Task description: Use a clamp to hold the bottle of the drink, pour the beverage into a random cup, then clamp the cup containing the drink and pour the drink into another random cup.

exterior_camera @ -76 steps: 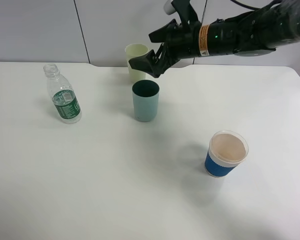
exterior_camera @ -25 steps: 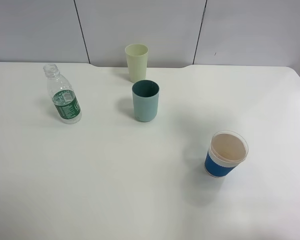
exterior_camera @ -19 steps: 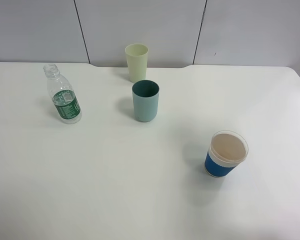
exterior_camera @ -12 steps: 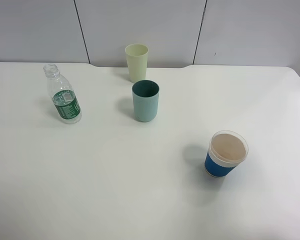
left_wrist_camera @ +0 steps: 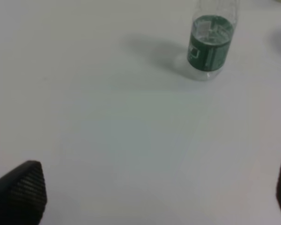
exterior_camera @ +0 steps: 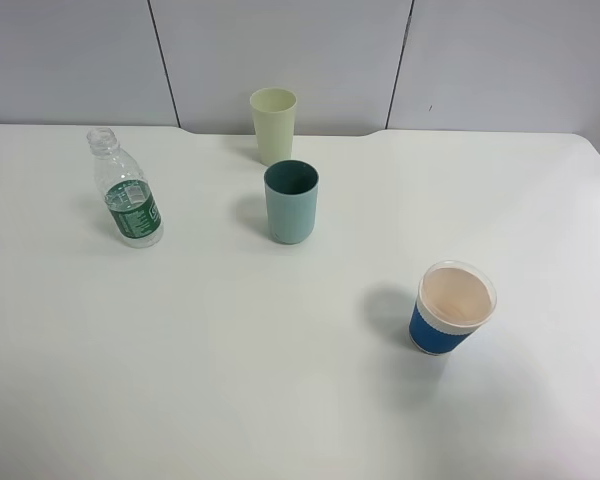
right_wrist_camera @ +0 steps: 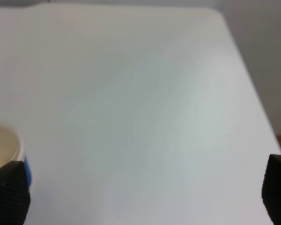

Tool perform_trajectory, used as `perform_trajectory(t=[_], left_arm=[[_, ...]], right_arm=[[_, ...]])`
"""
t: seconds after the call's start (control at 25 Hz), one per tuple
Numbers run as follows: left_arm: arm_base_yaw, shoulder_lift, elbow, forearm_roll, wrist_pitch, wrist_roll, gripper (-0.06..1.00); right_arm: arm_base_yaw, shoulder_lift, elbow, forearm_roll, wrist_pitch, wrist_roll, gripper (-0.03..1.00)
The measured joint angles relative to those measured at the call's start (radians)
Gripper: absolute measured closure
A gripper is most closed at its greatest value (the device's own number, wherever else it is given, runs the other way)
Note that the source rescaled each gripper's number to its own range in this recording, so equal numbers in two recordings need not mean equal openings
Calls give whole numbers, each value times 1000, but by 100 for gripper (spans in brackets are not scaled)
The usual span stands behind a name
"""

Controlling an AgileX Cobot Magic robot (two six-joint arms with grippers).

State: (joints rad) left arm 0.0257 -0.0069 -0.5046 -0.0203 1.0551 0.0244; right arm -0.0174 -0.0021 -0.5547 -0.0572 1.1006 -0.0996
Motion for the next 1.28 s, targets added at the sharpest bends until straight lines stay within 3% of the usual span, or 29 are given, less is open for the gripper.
perform_trajectory(t=[0.24,0.84,1.04,1.28], left_arm=[[0,0,0,0,0,0,-6],[0,0,0,0,0,0,-6],[0,0,0,0,0,0,-6],[0,0,0,0,0,0,-6]], right_arm=[[0,0,0,33,111,-47,-3],[0,0,0,83,111,-55,-3],[0,0,0,113,54,-55,-3],[0,0,17,113,54,-55,-3]])
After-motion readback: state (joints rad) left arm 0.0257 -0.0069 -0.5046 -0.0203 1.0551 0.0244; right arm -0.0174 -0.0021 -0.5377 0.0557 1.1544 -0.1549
